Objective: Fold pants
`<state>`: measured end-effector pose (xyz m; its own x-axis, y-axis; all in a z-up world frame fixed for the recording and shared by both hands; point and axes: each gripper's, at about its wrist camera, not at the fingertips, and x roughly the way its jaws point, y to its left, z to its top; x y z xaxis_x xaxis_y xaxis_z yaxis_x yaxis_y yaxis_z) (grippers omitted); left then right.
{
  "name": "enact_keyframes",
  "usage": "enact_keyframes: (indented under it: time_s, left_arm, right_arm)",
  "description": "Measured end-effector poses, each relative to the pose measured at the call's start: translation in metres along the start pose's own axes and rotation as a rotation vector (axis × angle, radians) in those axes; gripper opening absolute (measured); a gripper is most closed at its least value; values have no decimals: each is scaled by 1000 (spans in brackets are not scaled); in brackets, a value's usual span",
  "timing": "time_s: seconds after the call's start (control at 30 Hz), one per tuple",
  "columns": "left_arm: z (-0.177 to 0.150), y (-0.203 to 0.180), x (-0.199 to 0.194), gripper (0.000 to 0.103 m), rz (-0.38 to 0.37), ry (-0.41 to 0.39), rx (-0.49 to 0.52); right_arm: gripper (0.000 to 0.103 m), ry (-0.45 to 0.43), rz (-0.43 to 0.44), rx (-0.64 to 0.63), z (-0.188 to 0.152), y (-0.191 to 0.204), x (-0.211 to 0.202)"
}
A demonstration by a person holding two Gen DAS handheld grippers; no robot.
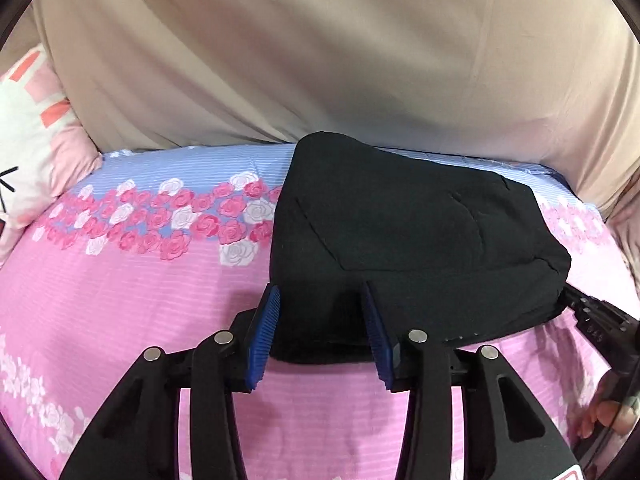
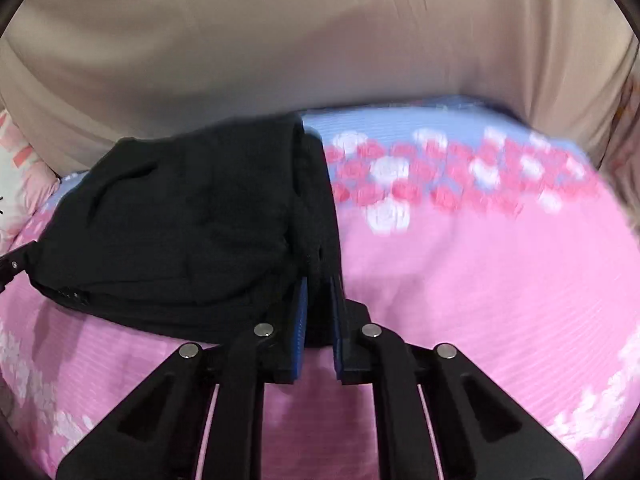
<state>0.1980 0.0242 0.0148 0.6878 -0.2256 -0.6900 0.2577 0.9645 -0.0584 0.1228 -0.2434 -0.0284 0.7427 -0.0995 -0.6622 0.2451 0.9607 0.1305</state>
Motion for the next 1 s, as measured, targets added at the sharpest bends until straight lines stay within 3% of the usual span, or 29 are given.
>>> enact_keyframes:
  time_s: [0.03,0.07,0.13,0.17,0.2,0.23,0.27,0.37,0.4,0.47,0.5,0.53,0.57,0.63,0.7,0.77,0.8,0.9,0.93,1.0]
  left_arm:
    - [-2,-3,-4,44,12,-8,10]
    - [-3,-4,-7,55,19,-13,20]
    - [-4,-7,-12,65,29,-30,27]
    - [-4,-8,-16,66,41,-39,31]
    - [-4,-8,-17,69,46,-42,32]
    - [-3,-7,-19,80,42,-44,23]
    - [-2,-5,-20,87,33,-48,13]
    - [4,-2,-15,90,-5,-32,-18]
    - [6,2,-4,92,-41,6,-38]
    - [8,10,18,90,-111,85,-97]
    - [8,14,28,84,-149,119,-126]
    - [8,17,36,62,-207,142,-154]
    - [12,22,35,45,-218,144,-181]
    - [20,27,13,34,-234,90,-187]
    - [22,31,1,35,-272,70,-188]
    - [17,25,10,35,-224,86,-146]
    - [14,22,21,35,-178,104,-122]
    - [4,27,26,45,-171,103,-161]
    - [3,27,23,60,-132,85,-168]
    - [1,25,17,63,-73,62,-141]
  right_arm:
    - [10,-20,3,4,3,1,-8]
    - [12,-52,10,7,7,3,-19]
    - [26,-112,13,12,20,7,-35]
    - [58,-119,11,16,26,8,-36]
    - [83,-111,18,12,32,9,-31]
    - [88,-85,26,4,36,10,-22]
    - [86,-60,29,5,37,11,-13]
    - [86,24,50,13,34,12,19]
    - [79,42,57,14,31,13,28]
    - [46,71,138,35,29,14,42]
    - [30,61,128,15,32,19,37]
    - [27,47,135,6,35,22,30]
    - [24,23,145,2,39,24,18]
    - [22,-39,177,5,46,22,-11]
    - [24,-71,161,5,42,12,-22]
    - [29,28,76,-25,31,7,14]
    - [40,79,70,-12,21,1,32]
    - [45,18,84,9,21,-3,11]
    - [46,-4,67,1,21,-2,3]
    - [47,-40,26,-8,20,2,-10]
